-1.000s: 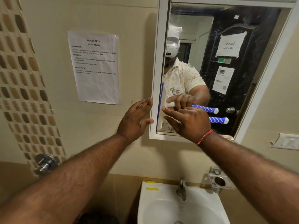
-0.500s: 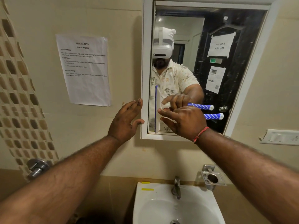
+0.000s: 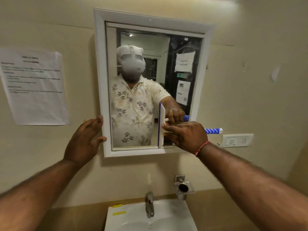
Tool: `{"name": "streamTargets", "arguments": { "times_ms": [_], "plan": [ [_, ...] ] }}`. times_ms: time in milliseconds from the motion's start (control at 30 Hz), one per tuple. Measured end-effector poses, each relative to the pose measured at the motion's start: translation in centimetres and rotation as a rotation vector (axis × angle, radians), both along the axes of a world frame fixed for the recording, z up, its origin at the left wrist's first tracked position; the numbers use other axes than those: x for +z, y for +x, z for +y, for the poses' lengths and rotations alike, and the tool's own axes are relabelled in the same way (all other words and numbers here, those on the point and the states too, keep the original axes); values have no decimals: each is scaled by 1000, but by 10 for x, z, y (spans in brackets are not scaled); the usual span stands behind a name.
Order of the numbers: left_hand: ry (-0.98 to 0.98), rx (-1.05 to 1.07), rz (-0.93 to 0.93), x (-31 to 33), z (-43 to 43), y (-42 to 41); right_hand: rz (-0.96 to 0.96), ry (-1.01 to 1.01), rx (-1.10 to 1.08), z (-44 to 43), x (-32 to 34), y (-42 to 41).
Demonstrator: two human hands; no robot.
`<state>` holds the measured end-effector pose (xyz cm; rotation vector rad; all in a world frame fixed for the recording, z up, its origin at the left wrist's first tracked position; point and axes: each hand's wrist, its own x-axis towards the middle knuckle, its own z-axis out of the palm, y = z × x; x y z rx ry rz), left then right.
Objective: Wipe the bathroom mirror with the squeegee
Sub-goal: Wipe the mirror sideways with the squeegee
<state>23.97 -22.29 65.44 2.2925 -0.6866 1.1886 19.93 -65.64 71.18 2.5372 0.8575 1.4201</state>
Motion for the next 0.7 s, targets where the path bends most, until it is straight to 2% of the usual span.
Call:
{"name": "streamTargets", "arguments": {
  "times_ms": [100,267,433,567,633,700],
  "plan": [
    [9,-12,-41,0,2,1,-32,8,-30,-25,2,-5],
    [-6,11,-47,0,-3,-2,20,25,-162,-58,1,-15],
    [-8,67,-2,-1,-6,-10,5,21,-201,-57,1,-19],
    [-18,76,9,2,-10,-15,67,32,-246,-51,2,-25],
    [-30,77,35,3,-11,-16,40,98,-220,-47,4,-32],
    [-45,76,66,5,-12,-20,-36,278,-166,-41,12,-39]
  ]
}}
